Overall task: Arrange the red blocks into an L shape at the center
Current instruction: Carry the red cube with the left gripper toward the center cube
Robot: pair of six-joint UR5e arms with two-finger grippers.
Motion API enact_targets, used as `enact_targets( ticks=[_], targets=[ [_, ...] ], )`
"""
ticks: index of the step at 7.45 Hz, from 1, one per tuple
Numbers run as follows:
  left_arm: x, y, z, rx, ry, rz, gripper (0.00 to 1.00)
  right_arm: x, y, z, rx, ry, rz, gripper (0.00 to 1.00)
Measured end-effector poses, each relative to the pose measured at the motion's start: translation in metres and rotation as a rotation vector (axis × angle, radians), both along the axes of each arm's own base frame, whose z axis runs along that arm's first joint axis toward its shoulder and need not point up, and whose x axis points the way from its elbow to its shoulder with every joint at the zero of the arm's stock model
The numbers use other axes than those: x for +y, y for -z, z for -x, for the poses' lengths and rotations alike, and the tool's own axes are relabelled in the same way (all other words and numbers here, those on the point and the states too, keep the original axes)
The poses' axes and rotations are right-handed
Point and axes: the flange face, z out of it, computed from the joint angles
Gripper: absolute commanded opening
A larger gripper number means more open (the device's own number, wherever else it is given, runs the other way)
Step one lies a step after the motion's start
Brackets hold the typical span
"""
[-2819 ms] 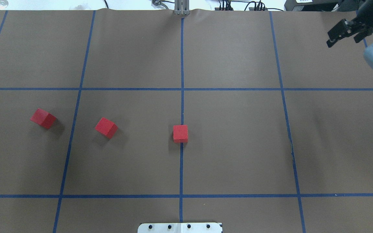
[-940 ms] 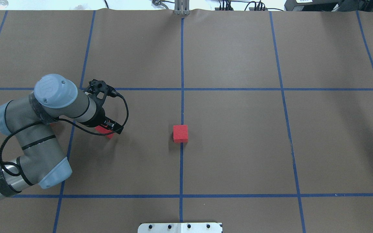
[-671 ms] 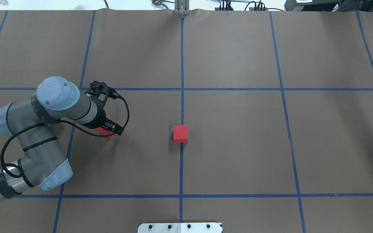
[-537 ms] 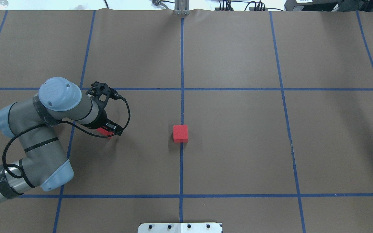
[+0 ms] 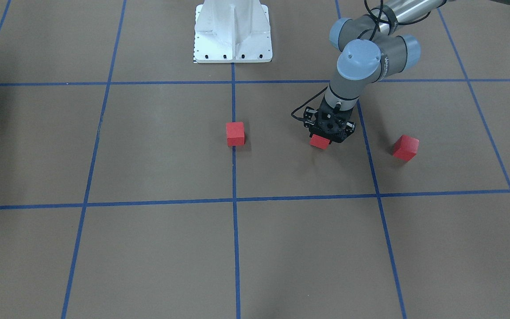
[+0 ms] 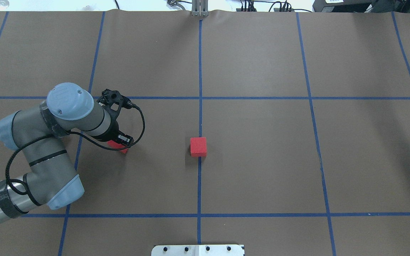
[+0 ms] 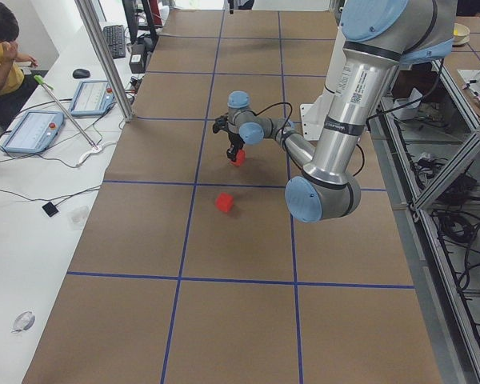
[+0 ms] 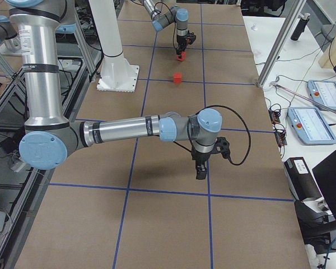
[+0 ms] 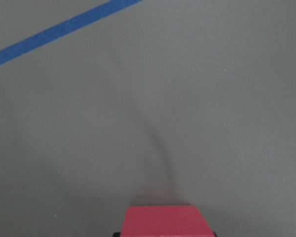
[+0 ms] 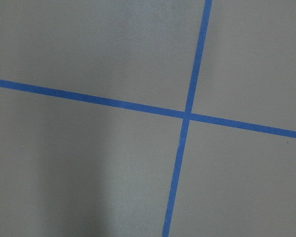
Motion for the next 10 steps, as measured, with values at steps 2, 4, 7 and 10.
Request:
enact_targets(
  ticks=[2, 4, 7, 10],
  targets=[
    [-0.009, 0.070, -0.015, -0.003, 0.028, 0.039, 0.26, 0.001, -0.003, 0.000, 0.001, 0.001, 0.004, 0.99],
    [-0.033, 0.143, -0.057, 0.029, 0.110, 0.117, 0.26, 0.002, -0.004, 0.000, 0.001, 0.001, 0.008, 0.99],
    [-0.048, 0.205, -0.119, 0.036, 0.224, 0.270, 0.26, 0.002, -0.005, 0.000, 0.001, 0.001, 0.009, 0.99],
    [-0.032, 0.203, -0.147, 0.023, 0.286, 0.358, 0.26, 0.002, -0.004, 0.000, 0.001, 0.001, 0.008, 0.99]
  ],
)
